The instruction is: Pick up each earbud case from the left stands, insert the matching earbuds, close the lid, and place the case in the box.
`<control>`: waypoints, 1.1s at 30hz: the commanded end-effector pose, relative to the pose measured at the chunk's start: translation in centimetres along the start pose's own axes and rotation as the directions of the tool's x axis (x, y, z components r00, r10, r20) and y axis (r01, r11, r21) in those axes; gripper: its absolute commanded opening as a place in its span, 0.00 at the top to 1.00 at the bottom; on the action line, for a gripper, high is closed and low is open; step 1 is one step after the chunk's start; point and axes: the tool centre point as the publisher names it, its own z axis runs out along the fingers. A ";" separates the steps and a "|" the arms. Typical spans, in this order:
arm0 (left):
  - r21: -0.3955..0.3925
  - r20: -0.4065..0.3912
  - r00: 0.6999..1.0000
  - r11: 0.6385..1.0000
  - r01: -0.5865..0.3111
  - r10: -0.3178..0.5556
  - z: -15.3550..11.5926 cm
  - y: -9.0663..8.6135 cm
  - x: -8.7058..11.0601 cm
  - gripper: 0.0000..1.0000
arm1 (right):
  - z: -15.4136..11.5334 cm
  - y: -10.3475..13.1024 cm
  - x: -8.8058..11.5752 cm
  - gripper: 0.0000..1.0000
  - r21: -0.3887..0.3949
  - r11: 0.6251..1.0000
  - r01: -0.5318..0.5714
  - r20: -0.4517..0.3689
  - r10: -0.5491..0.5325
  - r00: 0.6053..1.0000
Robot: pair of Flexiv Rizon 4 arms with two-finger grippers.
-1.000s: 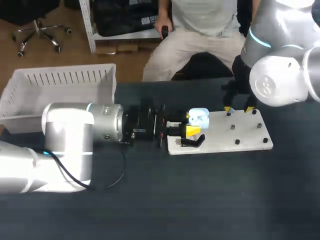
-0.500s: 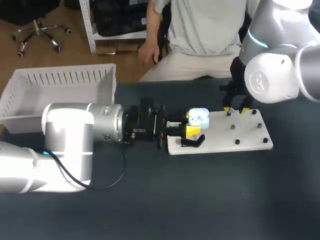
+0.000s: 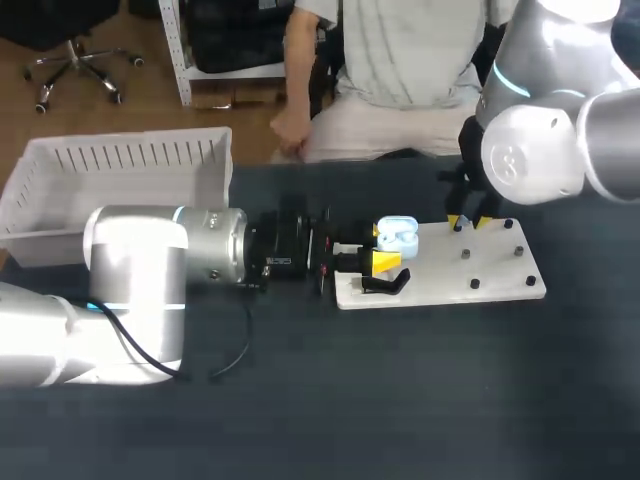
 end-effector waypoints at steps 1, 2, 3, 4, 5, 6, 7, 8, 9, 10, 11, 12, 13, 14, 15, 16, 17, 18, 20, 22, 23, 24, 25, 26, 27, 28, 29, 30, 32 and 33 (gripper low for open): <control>-0.004 0.003 1.000 1.000 -0.003 0.003 0.0 -0.1 0.1 1.00 | 0.2 -0.1 -0.3 0.65 -0.001 1.000 -0.007 -0.005 0.007 1.000; -0.004 0.003 1.000 1.000 -0.003 0.003 0.0 -0.1 0.1 1.00 | 0.2 -0.2 -0.4 0.66 -0.001 1.000 -0.010 -0.005 0.010 1.000; -0.004 0.003 1.000 1.000 -0.003 0.003 0.0 -0.1 0.1 1.00 | 0.2 -0.2 -0.4 0.67 -0.002 1.000 -0.012 -0.006 0.012 1.000; -0.004 0.003 1.000 1.000 -0.003 0.003 0.0 -0.1 0.1 1.00 | 0.2 -0.2 -0.4 0.68 -0.002 1.000 -0.014 -0.008 0.014 1.000; -0.004 0.003 1.000 1.000 -0.003 0.003 0.0 -0.1 0.1 1.00 | 0.3 -0.3 -0.4 0.70 -0.002 1.000 -0.015 -0.009 0.015 1.000; -0.004 0.003 1.000 1.000 -0.003 0.003 0.0 -0.1 0.1 1.00 | 0.3 -0.3 -0.4 0.71 -0.002 1.000 -0.016 -0.010 0.016 1.000; -0.004 0.003 1.000 1.000 -0.003 0.003 0.0 -0.1 0.1 1.00 | 0.3 -0.3 -0.4 0.71 -0.002 1.000 -0.018 -0.012 0.018 1.000; -0.004 0.003 1.000 1.000 -0.003 0.003 0.0 -0.1 0.1 1.00 | 0.4 -0.3 -0.4 0.71 -0.002 1.000 -0.019 -0.013 0.019 1.000; -0.004 0.003 1.000 1.000 -0.003 0.003 0.0 -0.1 0.1 1.00 | 0.4 -0.3 -0.4 0.72 -0.001 1.000 -0.021 -0.016 0.021 1.000; -0.004 0.003 1.000 1.000 -0.003 0.003 0.0 -0.1 0.1 1.00 | 0.5 -0.2 -0.4 0.72 -0.001 1.000 -0.021 -0.017 0.021 1.000; -0.004 0.003 1.000 1.000 -0.003 0.003 0.0 -0.1 0.1 1.00 | 0.5 -0.2 -0.4 0.72 0.001 1.000 -0.018 -0.015 0.018 1.000; -0.004 0.003 1.000 1.000 -0.003 0.003 0.0 -0.1 0.1 1.00 | 0.6 -0.2 -0.4 0.73 0.002 1.000 -0.018 -0.015 0.018 1.000; -0.004 0.003 1.000 1.000 -0.003 0.003 0.0 -0.1 0.1 1.00 | 0.6 -0.2 -0.4 0.74 0.002 1.000 -0.019 -0.016 0.019 1.000; -0.004 0.003 1.000 1.000 -0.003 0.003 0.0 -0.1 0.1 1.00 | 0.6 -0.1 -0.4 0.75 0.001 1.000 -0.019 -0.017 0.019 1.000; -0.004 0.003 1.000 1.000 -0.003 0.003 0.0 -0.1 0.1 1.00 | 0.6 -0.1 -0.4 0.76 0.001 1.000 -0.019 -0.017 0.019 1.000; -0.004 0.003 1.000 1.000 -0.003 0.003 0.0 -0.1 0.1 1.00 | 0.6 -0.1 -0.4 0.77 0.001 1.000 -0.019 -0.018 0.019 1.000; -0.004 0.003 1.000 1.000 -0.003 0.003 0.0 -0.1 0.1 1.00 | 0.7 -0.1 -0.5 0.77 0.001 1.000 -0.018 -0.019 0.019 1.000; -0.004 0.003 1.000 1.000 -0.003 0.003 0.0 -0.1 0.1 1.00 | 0.7 0.0 -0.5 0.77 0.002 1.000 -0.018 -0.019 0.018 1.000; -0.004 0.003 1.000 1.000 -0.003 0.003 0.0 -0.1 0.1 1.00 | 0.8 0.0 -0.6 0.95 0.003 1.000 -0.018 -0.020 0.018 1.000; -0.004 0.003 1.000 1.000 -0.003 0.003 0.0 -0.1 0.1 1.00 | 0.8 0.0 -0.6 1.00 0.006 1.000 -0.019 -0.018 0.019 1.000; -0.004 0.003 1.000 1.000 -0.003 0.003 0.0 -0.1 0.1 1.00 | 0.8 0.0 -0.6 1.00 0.006 1.000 -0.019 -0.018 0.019 1.000; -0.004 0.003 1.000 1.000 -0.003 0.003 0.0 -0.1 0.1 1.00 | 0.8 -0.1 -0.7 1.00 0.006 1.000 -0.022 -0.017 0.022 1.000; -0.004 0.003 1.000 1.000 -0.003 0.003 0.0 -0.1 0.1 1.00 | 0.7 -0.1 -0.7 1.00 0.007 1.000 -0.024 -0.017 0.024 1.000; -0.004 0.003 1.000 1.000 -0.003 0.003 0.0 -0.1 0.1 1.00 | 0.7 -0.1 -0.7 1.00 0.008 1.000 -0.026 -0.016 0.026 1.000; -0.004 0.003 1.000 1.000 -0.003 0.003 0.0 -0.1 0.1 1.00 | 0.7 -0.2 -0.7 1.00 0.009 1.000 -0.027 -0.016 0.027 1.000; -0.004 0.003 1.000 1.000 -0.003 0.003 0.0 -0.1 0.1 1.00 | 0.7 -0.2 -0.7 1.00 0.009 1.000 -0.028 -0.016 0.029 0.999; -0.004 0.003 1.000 1.000 -0.003 0.003 0.0 -0.1 0.1 1.00 | 0.6 -0.3 -0.7 1.00 0.010 0.999 -0.032 -0.016 0.032 0.999; -0.004 0.003 1.000 1.000 -0.003 0.003 0.0 -0.1 0.1 1.00 | 0.5 -0.3 -0.7 1.00 0.007 0.999 -0.035 -0.020 0.036 0.999; -0.004 0.003 1.000 1.000 -0.003 0.003 0.0 -0.1 0.1 1.00 | 0.2 -0.4 -0.6 1.00 0.004 0.999 -0.038 -0.021 0.038 0.999; -0.004 0.003 1.000 1.000 -0.003 0.003 0.0 -0.1 0.1 1.00 | 0.1 -0.4 -0.5 1.00 0.004 0.999 -0.038 -0.020 0.038 0.999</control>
